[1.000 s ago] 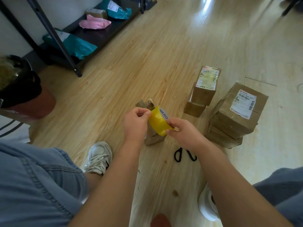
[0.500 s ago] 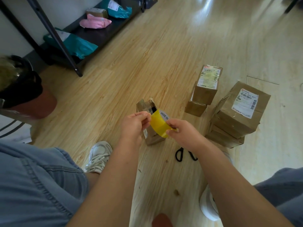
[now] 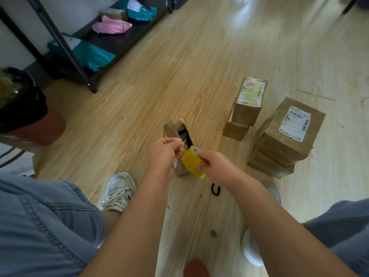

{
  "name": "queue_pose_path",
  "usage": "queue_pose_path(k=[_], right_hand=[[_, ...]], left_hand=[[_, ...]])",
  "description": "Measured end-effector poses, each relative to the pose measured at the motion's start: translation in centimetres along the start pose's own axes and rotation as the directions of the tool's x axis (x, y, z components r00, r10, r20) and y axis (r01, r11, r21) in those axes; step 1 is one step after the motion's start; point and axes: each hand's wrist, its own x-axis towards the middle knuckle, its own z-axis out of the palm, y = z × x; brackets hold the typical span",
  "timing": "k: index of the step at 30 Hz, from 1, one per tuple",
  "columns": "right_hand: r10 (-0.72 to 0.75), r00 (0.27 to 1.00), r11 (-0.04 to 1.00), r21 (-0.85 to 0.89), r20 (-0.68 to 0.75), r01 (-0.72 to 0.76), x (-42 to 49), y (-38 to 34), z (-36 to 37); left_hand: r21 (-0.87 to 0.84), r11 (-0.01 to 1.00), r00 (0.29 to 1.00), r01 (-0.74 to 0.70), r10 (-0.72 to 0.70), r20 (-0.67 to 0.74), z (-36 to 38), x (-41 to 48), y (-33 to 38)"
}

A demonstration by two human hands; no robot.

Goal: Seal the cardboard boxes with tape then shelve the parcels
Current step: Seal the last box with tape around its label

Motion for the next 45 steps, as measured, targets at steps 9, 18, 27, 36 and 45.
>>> queue_pose_path(k=[9, 18, 27, 36, 45], right_hand=[[0.102, 0.985, 0.995, -0.006, 0.141, -0.103, -0.4, 0.3, 0.6], [0.150, 0.989, 0.925, 0.355, -0.013, -0.136, -1.0, 0.1, 0.6], [0.125, 0.992, 0.888, 0.442, 0.027, -0.124, -1.1, 0.1, 1.2], [0.235, 0.968, 0.907, 0.378, -0.093, -0.184, -0.4, 0.9, 1.7], [0.314, 0.939, 0.873, 0.432, -0.140, -0.228, -0.4, 1.2, 1.8]], left_hand=[[0.042, 0.999, 0.994, -0.020, 0.016, 0.109, 0.6, -0.2, 0.2], [-0.155, 0.986, 0.998, 0.056, -0.049, 0.048, -1.7, 2.2, 0.9], [-0.295, 0.953, 0.998, 0.066, -0.069, -0.003, -2.4, 2.8, 0.4], [-0.396, 0.917, 0.998, 0.046, -0.027, 0.052, -1.6, 2.7, -0.4], [-0.479, 0.874, 0.996, 0.081, -0.048, 0.079, -2.2, 4.6, 0.4]])
